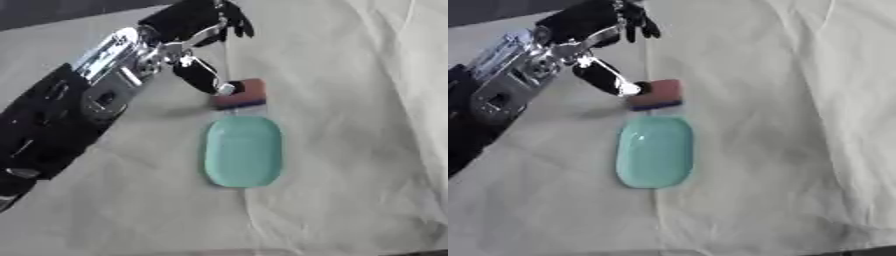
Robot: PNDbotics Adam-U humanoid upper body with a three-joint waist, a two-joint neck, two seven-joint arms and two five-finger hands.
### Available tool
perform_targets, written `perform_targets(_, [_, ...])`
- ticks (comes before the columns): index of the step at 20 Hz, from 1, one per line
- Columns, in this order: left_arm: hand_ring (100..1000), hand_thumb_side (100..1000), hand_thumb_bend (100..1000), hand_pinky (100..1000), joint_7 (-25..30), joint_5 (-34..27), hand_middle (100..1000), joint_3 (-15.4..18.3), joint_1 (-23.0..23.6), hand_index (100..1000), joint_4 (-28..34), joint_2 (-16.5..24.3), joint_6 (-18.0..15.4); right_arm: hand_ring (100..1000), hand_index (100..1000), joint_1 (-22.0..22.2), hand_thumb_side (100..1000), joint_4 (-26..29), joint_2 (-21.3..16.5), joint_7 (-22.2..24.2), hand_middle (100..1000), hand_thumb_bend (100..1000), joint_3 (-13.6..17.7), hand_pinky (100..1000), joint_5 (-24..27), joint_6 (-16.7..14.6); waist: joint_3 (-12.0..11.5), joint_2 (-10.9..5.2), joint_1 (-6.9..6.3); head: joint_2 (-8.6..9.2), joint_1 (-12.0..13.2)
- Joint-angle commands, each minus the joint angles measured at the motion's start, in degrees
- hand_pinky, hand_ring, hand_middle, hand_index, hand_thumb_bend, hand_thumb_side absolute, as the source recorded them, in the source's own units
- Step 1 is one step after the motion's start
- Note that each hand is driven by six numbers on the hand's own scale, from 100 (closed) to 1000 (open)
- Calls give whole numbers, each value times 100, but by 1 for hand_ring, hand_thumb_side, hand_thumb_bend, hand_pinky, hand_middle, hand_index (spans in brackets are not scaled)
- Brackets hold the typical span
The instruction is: Pick up objects on the table and place them in the box.
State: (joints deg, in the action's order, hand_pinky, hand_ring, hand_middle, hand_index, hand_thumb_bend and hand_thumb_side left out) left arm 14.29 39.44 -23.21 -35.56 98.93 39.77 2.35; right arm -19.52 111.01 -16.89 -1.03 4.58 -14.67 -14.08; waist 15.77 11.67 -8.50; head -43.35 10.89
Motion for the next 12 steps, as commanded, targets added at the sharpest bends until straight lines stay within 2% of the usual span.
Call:
perform_targets(1, [578, 338, 472, 426, -9, 84, 622, 26, -4, 784, -58, 60, -33, 606, 858, -116, 476, 85, -8, 10, 857, 100, 0, 395, 10, -9, 26, -68, 37, -8, 33])
perform_targets(12, [574, 366, 435, 425, -118, 122, 619, -11, 154, 782, -318, 49, -94, 606, 856, -156, 477, 107, 35, 41, 857, 100, -17, 396, 25, -14, 127, -55, 28, 9, 20])
